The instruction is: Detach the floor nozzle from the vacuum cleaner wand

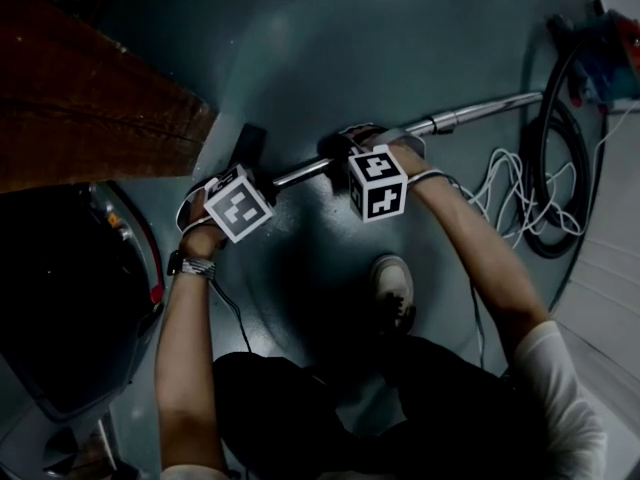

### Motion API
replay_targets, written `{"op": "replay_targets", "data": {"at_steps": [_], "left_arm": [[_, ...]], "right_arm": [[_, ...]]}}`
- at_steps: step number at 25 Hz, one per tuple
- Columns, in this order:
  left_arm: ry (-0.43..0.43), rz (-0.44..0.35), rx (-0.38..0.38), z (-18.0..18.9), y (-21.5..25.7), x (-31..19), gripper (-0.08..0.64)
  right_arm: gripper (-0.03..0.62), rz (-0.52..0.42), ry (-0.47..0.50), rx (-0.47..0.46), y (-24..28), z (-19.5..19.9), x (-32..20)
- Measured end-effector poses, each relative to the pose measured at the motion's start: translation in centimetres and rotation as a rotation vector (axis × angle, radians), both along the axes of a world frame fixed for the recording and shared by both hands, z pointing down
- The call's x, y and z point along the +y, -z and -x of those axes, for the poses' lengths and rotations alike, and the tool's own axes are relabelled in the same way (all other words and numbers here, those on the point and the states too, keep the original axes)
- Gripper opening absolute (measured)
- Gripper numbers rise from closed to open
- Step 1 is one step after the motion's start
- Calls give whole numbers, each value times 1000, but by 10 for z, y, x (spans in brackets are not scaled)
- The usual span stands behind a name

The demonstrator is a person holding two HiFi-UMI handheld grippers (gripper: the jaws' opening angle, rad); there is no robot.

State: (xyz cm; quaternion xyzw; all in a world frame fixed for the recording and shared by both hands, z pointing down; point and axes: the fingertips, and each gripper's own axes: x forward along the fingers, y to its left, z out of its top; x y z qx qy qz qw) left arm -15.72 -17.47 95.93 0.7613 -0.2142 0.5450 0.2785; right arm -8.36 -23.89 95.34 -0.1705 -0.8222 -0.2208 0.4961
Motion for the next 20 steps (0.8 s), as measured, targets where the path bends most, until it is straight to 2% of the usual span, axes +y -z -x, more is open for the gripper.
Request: {"op": "replay_targets", "data": {"at_steps": [5, 10, 14, 20], "left_arm": [[-1, -1, 37, -5, 7, 6, 177], [-5, -42, 23, -6, 8, 10, 176], [-38, -59, -32, -5, 6, 13, 176], [-166, -119, -122, -3, 7, 15, 172]], "right_arm": [[169, -19, 2, 5, 4, -2, 4], [169, -16, -3, 7, 6, -4, 7], [169, -24, 7, 8, 6, -5, 8], [169, -13, 7, 20, 5, -6, 10]]}}
